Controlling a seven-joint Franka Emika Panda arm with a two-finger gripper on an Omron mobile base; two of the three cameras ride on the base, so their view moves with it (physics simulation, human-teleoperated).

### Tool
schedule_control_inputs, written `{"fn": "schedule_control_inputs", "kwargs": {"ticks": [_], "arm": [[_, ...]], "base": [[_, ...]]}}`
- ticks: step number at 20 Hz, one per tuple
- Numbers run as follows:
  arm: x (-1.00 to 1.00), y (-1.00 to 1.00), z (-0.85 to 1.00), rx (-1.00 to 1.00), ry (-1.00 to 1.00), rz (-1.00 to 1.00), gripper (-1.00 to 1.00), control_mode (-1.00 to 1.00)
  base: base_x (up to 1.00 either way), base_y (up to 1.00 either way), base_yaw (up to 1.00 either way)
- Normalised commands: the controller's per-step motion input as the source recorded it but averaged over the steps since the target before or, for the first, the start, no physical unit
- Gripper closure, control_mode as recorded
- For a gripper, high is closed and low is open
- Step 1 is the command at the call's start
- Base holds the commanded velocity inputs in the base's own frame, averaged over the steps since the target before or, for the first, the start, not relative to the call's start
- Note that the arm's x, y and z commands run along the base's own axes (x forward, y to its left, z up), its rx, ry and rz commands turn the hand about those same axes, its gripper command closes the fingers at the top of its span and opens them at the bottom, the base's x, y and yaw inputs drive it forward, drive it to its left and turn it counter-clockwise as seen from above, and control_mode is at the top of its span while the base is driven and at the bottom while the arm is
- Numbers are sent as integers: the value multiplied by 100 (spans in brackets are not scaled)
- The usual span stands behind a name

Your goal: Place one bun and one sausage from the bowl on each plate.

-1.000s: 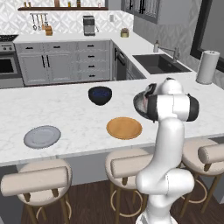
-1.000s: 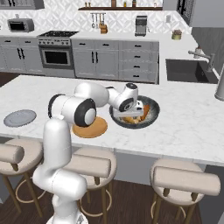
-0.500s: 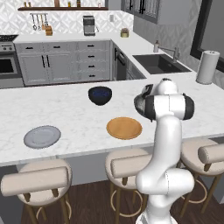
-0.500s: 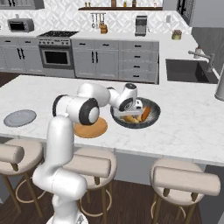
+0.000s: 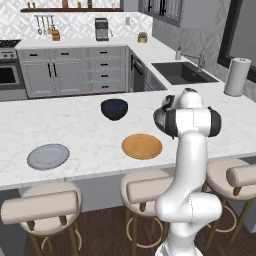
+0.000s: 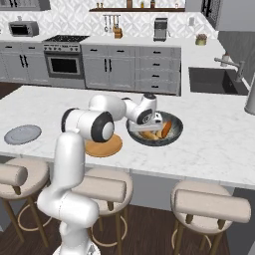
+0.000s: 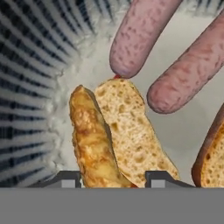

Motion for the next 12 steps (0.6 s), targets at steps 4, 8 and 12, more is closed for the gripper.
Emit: {"fn": "schedule_control_inputs", "kwargs": {"ticks": [4,8,12], "arm": [[-40,4,48,0,0,6,100,-100],[-52,12,91,0,0,6,100,-100],[-62,58,59,-5,0,11,100,-100]], "base": [[0,0,0],[0,0,0],[0,0,0]]}}
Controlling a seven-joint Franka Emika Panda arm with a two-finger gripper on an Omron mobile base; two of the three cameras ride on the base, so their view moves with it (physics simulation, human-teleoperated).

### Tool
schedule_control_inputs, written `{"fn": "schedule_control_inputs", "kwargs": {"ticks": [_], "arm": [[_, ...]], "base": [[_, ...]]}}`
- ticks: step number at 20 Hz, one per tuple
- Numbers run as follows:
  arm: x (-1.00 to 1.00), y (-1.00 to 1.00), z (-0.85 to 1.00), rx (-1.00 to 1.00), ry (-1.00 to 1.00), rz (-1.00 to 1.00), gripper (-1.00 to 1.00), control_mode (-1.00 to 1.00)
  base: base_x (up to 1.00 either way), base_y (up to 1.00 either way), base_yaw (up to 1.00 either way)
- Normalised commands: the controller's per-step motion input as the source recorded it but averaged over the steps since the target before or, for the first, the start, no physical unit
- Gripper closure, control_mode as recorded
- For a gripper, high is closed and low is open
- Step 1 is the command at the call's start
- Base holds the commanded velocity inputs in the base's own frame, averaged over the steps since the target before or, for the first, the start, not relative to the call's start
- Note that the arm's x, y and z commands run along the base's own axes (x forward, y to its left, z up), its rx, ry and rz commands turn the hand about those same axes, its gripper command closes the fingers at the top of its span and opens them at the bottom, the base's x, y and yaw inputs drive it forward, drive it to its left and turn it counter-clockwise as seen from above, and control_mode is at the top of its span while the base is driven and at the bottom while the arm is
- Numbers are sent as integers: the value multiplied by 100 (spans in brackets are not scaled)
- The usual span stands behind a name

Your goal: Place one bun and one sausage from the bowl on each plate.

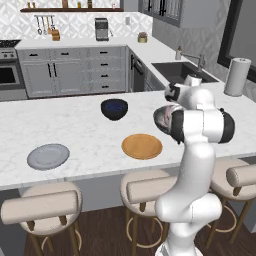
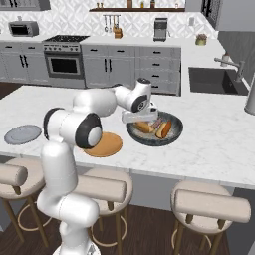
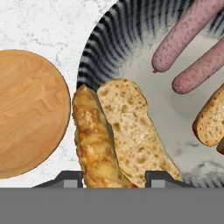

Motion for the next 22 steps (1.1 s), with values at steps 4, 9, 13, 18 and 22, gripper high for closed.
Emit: {"fn": "schedule_control_inputs", "kwargs": {"ticks": [4,9,13,18,22], "arm": [[-67,84,41,-7,0,8,100,-100],[-69,95,26,-2,0,0,100,-100],[-31,99,0,0,-4,-8,100,-100],[10,58,-6,0,-5,-20,100,-100],[47,32,-41,0,-7,-24,100,-100]], "base": [[0,0,0],[0,0,0],[0,0,0],[0,0,0],[0,0,0]]}}
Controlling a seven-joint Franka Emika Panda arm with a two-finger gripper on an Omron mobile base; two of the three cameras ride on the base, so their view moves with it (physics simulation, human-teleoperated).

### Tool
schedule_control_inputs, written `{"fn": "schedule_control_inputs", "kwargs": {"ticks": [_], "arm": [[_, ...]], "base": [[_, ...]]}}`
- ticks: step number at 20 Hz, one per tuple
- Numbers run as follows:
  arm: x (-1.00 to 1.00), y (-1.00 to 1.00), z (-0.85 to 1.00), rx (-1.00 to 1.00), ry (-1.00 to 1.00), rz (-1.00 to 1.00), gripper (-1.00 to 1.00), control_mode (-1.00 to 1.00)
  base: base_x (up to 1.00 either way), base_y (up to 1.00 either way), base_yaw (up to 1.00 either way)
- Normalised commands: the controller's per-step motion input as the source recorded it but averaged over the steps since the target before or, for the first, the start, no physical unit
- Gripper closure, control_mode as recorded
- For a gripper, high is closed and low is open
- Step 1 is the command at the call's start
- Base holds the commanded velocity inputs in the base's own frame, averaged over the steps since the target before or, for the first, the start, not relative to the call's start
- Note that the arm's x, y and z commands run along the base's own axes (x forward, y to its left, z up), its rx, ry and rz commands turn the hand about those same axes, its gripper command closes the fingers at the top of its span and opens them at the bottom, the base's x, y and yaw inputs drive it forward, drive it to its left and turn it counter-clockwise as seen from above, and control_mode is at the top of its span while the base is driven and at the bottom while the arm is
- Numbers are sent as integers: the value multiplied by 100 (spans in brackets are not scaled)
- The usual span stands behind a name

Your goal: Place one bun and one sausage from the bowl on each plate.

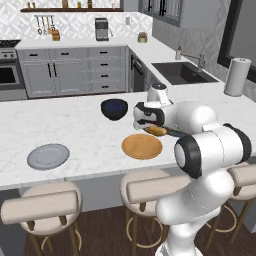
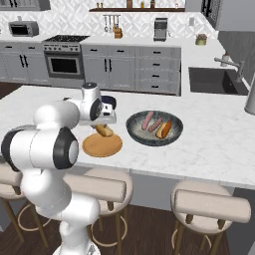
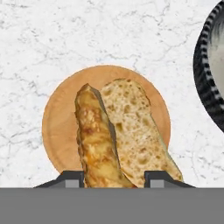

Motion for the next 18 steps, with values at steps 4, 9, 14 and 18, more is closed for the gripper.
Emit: {"fn": "schedule_control_inputs", "kwargs": {"ticks": [4,9,14,18], "arm": [[34,42,-59,0,-4,-26,100,-100],[4,9,-29,0,0,-26,100,-100],[14,-22,-15,0,0,-18,100,-100],[7,-34,-19,0,0,-16,100,-100]], "base": [[0,0,0],[0,0,0],[0,0,0],[0,0,0]]}}
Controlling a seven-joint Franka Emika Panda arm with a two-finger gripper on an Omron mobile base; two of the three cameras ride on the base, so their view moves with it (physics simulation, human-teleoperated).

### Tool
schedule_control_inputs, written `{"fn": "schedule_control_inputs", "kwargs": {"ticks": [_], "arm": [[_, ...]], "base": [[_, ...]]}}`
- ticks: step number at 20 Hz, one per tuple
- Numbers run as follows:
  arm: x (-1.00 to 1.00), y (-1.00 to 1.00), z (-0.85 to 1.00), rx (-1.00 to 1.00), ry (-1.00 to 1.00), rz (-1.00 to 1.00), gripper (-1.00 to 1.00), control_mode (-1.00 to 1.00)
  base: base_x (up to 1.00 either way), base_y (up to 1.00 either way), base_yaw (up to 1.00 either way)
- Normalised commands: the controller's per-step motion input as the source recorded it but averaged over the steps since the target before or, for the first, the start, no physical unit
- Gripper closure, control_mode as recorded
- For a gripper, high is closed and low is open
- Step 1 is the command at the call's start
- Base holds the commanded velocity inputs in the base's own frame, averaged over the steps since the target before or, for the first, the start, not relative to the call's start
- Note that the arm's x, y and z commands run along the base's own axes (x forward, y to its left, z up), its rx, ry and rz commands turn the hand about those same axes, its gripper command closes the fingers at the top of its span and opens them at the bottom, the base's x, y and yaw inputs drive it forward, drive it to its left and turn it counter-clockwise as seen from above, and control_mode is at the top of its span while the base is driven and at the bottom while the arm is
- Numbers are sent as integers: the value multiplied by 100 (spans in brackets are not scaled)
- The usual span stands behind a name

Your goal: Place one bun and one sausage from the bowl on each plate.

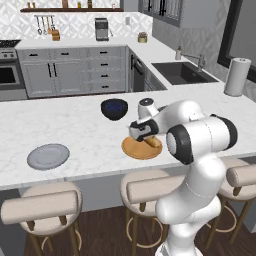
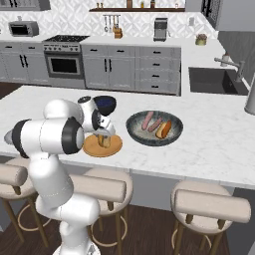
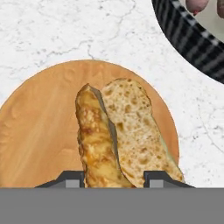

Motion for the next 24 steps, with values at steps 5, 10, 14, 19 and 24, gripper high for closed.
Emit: {"fn": "schedule_control_inputs", "kwargs": {"ticks": [5,10,14,19,24], "arm": [[3,-7,-14,0,0,-10,100,-100],[13,-1,-22,0,0,-7,100,-100],[20,-5,-22,0,0,-5,100,-100],[23,-3,-19,0,0,-4,-100,-100],[19,0,-1,0,0,-3,-100,-100]], "base": [[0,0,0],[0,0,0],[0,0,0],[0,0,0],[0,0,0]]}}
